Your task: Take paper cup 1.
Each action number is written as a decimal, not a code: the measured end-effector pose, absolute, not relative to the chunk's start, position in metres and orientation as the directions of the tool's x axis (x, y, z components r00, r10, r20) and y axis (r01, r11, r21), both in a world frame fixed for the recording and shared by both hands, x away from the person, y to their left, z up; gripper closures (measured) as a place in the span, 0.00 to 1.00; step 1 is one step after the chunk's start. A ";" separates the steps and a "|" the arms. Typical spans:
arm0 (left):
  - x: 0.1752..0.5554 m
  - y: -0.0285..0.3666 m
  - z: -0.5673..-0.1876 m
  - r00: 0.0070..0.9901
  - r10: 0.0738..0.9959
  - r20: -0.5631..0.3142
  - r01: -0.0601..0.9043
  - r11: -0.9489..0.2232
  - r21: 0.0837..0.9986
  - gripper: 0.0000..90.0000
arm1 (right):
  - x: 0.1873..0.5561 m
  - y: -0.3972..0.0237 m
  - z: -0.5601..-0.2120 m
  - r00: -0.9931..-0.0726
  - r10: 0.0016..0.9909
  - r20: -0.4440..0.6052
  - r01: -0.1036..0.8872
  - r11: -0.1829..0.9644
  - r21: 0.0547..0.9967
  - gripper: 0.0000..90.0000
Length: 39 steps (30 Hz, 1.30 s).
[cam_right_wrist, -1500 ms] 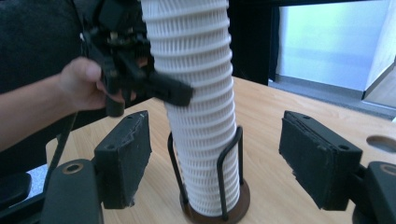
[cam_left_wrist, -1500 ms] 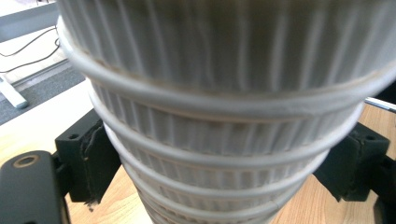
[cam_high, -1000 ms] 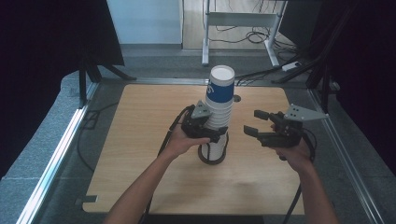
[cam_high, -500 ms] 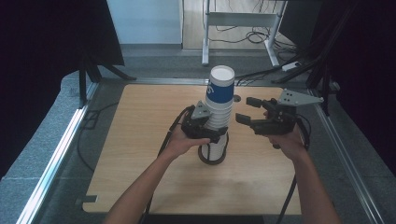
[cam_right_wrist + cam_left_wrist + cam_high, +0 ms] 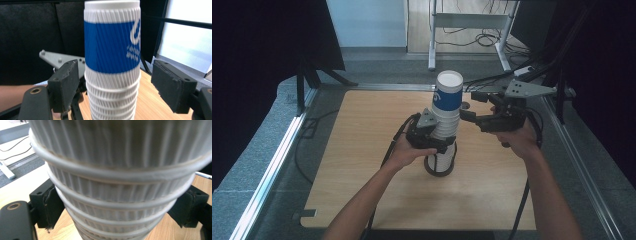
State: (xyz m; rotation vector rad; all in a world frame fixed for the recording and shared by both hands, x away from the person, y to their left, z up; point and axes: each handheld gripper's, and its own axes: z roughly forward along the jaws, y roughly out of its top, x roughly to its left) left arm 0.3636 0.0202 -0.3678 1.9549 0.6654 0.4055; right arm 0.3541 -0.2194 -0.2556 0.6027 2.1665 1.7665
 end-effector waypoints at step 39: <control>0.362 0.020 -0.368 0.790 0.613 -0.001 0.278 -0.357 0.892 0.14 | 0.374 -0.169 -0.216 -0.857 0.515 0.000 0.088 0.147 0.985 0.30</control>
